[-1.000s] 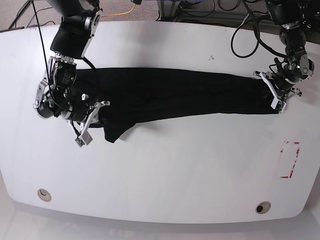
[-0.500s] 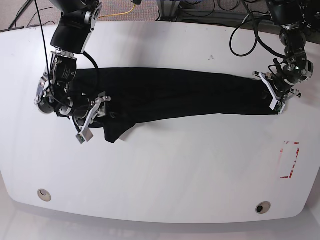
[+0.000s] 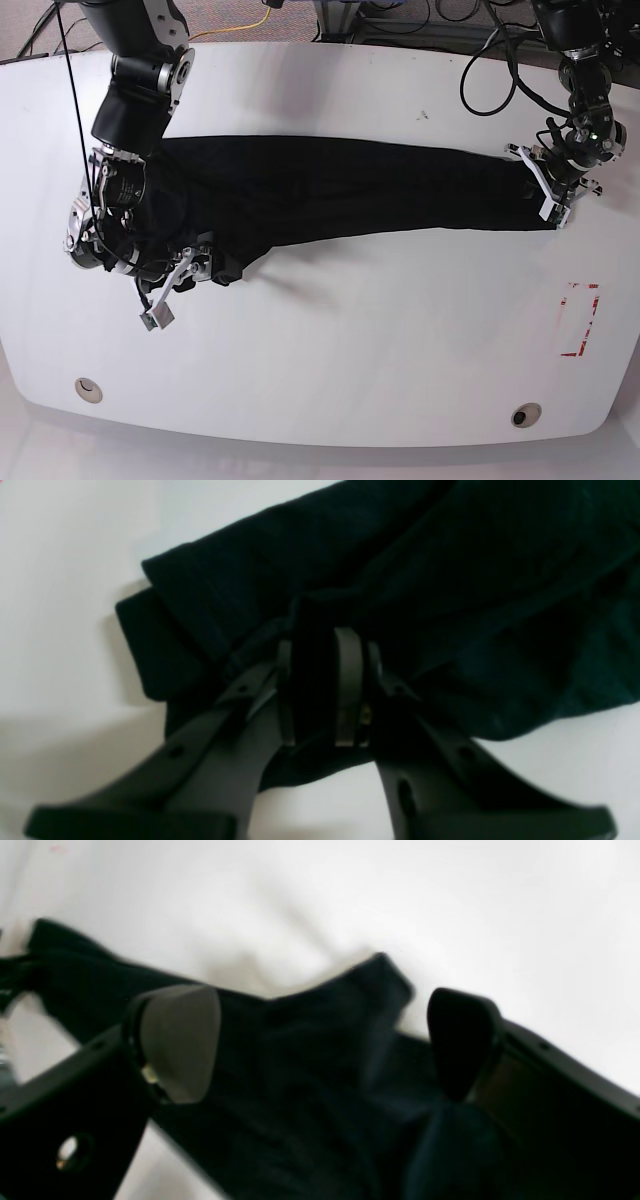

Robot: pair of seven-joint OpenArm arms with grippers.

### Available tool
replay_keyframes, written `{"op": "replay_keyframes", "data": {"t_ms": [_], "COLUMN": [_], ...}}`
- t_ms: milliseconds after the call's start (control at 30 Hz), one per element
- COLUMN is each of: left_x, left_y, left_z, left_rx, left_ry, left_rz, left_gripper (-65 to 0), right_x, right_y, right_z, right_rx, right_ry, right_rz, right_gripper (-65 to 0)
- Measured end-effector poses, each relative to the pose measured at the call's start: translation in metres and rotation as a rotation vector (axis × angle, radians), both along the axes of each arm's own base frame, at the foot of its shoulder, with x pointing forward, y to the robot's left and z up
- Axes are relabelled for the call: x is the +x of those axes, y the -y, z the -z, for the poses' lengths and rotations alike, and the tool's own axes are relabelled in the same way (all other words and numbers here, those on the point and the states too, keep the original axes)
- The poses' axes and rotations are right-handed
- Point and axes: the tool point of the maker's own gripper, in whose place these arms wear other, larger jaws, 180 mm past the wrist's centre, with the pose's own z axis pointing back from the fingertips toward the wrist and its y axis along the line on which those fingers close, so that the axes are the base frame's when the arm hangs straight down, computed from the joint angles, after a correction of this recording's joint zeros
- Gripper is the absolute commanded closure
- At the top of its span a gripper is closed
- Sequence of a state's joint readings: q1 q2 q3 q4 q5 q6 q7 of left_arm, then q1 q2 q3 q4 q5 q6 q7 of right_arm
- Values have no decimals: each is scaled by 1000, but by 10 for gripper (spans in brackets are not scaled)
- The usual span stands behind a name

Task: Layout the t-shirt on the table in an organized manner, then fold the t-shirt properly
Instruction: 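Lower the right gripper onto the shirt end and grasp it, then fold the grasped shirt end over with the right gripper toward the strip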

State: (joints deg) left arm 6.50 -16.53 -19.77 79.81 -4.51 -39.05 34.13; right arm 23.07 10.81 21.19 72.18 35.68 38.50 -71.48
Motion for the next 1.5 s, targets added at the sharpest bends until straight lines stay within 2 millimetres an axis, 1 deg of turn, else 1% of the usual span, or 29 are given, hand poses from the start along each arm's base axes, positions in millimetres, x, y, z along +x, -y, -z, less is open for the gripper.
{"op": "replay_keyframes", "data": {"t_ms": [133,233,300,367,467,500,533,600,667,733,767,800,967,1067,1100,1167,1333,1500], "left_x": [0,0,0,0,0,0,0,0,0,0,0,0,0,0,0,0,0,0], "left_y": [0,0,1,1,1,0,0,1,1,1,1,1,1,0,1,1,1,1], "left_z": [0,0,0,0,0,0,0,0,0,0,0,0,0,0,0,0,0,0], "left_rx": [0,-1,-1,-2,-1,-1,-1,-1,-2,-1,-1,-1,-1,-1,-1,-1,-1,-1], "left_ry": [1,1,3,3,2,2,2,2,3,2,2,2,2,2,2,2,3,2], "left_rz": [0,1,1,1,1,1,1,1,1,1,1,1,1,1,1,1,1,1], "left_gripper": [-90,-90,-90,-90,-90,-90,-89,-89,-89,-89,-89,-89,-89,-89,-89,-89,-89,-89], "right_x": [0,5,4,2,-2,-4,-5,-9,-12,-13,-13,-14,-16,-17,-16,-17,-35,-65], "right_y": [-3,-14,-20,-24,-26,-26,-26,-26,-27,-28,-28,-28,-28,-31,-32,-36,-37,-41], "right_z": [24,30,36,40,45,46,48,52,54,56,56,56,53,40,30,18,1,4], "right_rx": [-74,-52,-46,-45,-44,-43,-42,-42,-40,-38,-38,-38,-46,-29,-16,7,25,110], "right_ry": [-57,-48,-60,-70,-80,-84,-87,-96,-103,-106,-108,-108,-119,-95,-62,-33,-10,-24], "right_rz": [-47,-60,-73,-82,-86,-86,-85,-86,-87,-88,-89,-89,-104,-123,-127,-141,-195,-199], "right_gripper": [-634,-634,-628,-595,-503,-426,-403,-260,-143,-51,-30,-19,-14,-10,-10,-10,-11,-11]}}
